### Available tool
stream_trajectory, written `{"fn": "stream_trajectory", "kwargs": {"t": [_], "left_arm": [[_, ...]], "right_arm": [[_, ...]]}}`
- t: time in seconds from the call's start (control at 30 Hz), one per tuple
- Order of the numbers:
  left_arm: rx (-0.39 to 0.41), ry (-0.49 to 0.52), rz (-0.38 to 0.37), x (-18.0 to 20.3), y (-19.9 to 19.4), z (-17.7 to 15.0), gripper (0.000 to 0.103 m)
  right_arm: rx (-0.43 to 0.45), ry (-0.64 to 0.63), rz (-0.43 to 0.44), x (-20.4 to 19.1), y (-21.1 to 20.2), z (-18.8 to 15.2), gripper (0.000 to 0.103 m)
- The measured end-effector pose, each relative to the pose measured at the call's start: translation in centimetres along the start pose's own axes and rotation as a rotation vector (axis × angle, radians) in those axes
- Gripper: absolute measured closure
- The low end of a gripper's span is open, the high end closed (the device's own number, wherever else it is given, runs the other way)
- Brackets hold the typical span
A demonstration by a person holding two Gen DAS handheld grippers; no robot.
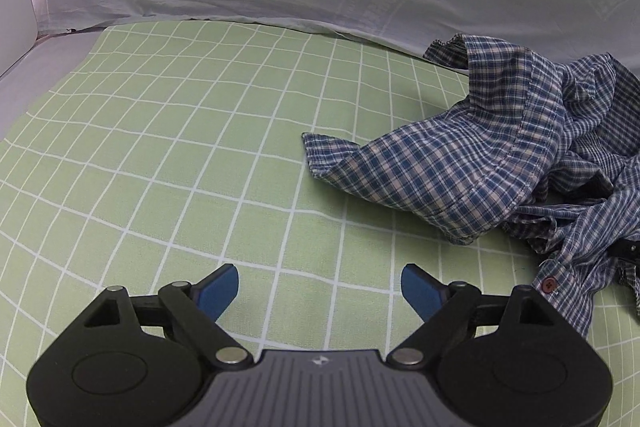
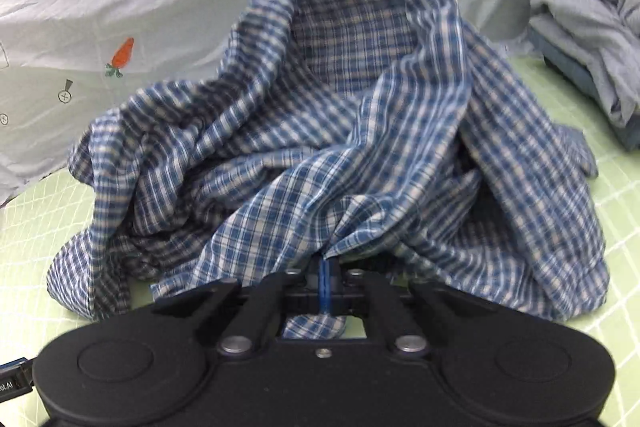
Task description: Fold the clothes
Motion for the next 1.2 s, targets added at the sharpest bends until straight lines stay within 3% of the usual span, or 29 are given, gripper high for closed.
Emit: {"fn": "stream_trajectory", "kwargs": {"t": [0.17, 0.27, 0.33, 0.37, 0.4, 0.43, 0.47, 0.5, 0.53, 0.6, 0.73, 0.87, 1.0, 1.07, 1.13, 1.17, 1.2], "left_arm": [[0.007, -0.014, 0.012, -0.4, -0.3, 0.1, 0.014], [0.012, -0.022, 0.020, -0.7, -0.5, 0.1, 0.014], [0.015, -0.028, 0.026, -0.9, -0.6, 0.1, 0.014], [0.015, -0.034, 0.026, -1.0, -0.6, 0.0, 0.014], [0.013, -0.039, 0.027, -1.0, -0.5, 0.1, 0.014], [0.012, -0.043, 0.029, -1.0, -0.5, 0.1, 0.014], [0.011, -0.046, 0.030, -1.0, -0.4, 0.1, 0.014], [0.010, -0.046, 0.030, -0.9, -0.3, 0.2, 0.014], [0.008, -0.044, 0.029, -0.8, -0.3, 0.2, 0.014], [0.005, -0.039, 0.025, -0.6, -0.2, 0.3, 0.014], [-0.011, -0.021, 0.008, -0.1, 0.0, 0.1, 0.014], [-0.021, -0.010, -0.003, 0.3, 0.1, 0.1, 0.014], [-0.019, 0.000, -0.007, 0.5, -0.2, 0.1, 0.014], [-0.015, -0.007, -0.005, 0.2, -0.5, 0.0, 0.014], [-0.009, -0.021, -0.003, -0.3, -1.1, -0.2, 0.014], [-0.005, -0.029, -0.002, -0.5, -1.4, -0.3, 0.014], [-0.002, -0.036, -0.001, -0.8, -1.7, -0.5, 0.014]], "right_arm": [[0.244, -0.086, -0.177, 4.1, -1.7, 8.1, 0.102], [0.392, -0.149, -0.390, 7.0, -1.7, 12.9, 0.102], [0.409, -0.160, -0.501, 8.7, -1.2, 14.7, 0.100], [0.383, -0.164, -0.511, 9.1, -0.8, 14.7, 0.096], [0.357, -0.168, -0.520, 9.5, -0.5, 14.6, 0.082], [0.332, -0.172, -0.528, 9.8, -0.2, 14.6, 0.056], [0.329, -0.180, -0.511, 9.5, -0.2, 13.7, 0.041], [0.332, -0.200, -0.499, 9.0, -0.2, 12.9, 0.017], [0.335, -0.220, -0.486, 8.4, -0.2, 12.1, 0.007], [0.324, -0.261, -0.416, 6.9, -0.3, 10.2, 0.000], [0.289, -0.273, -0.251, 3.4, -0.4, 6.8, 0.000], [0.175, -0.355, -0.115, -0.5, 1.7, 3.2, 0.000], [0.106, -0.410, -0.083, -2.9, 3.3, 0.5, 0.003], [0.071, -0.434, -0.120, -3.4, 4.2, -0.4, 0.019], [0.031, -0.415, -0.157, -3.1, 5.0, -0.9, 0.051], [0.008, -0.392, -0.165, -2.8, 5.3, -1.0, 0.057], [-0.015, -0.369, -0.171, -2.5, 5.6, -1.1, 0.070]]}}
Point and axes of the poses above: each gripper's, at about its wrist camera, not at the fingertips, and y roughly the way its jaws point, x to its right, z to its top, the point moved 5 cm from there along y, roughly the way its jaws point, and after that the axes turned 9 degrees about -z, right-handed, at the moved point
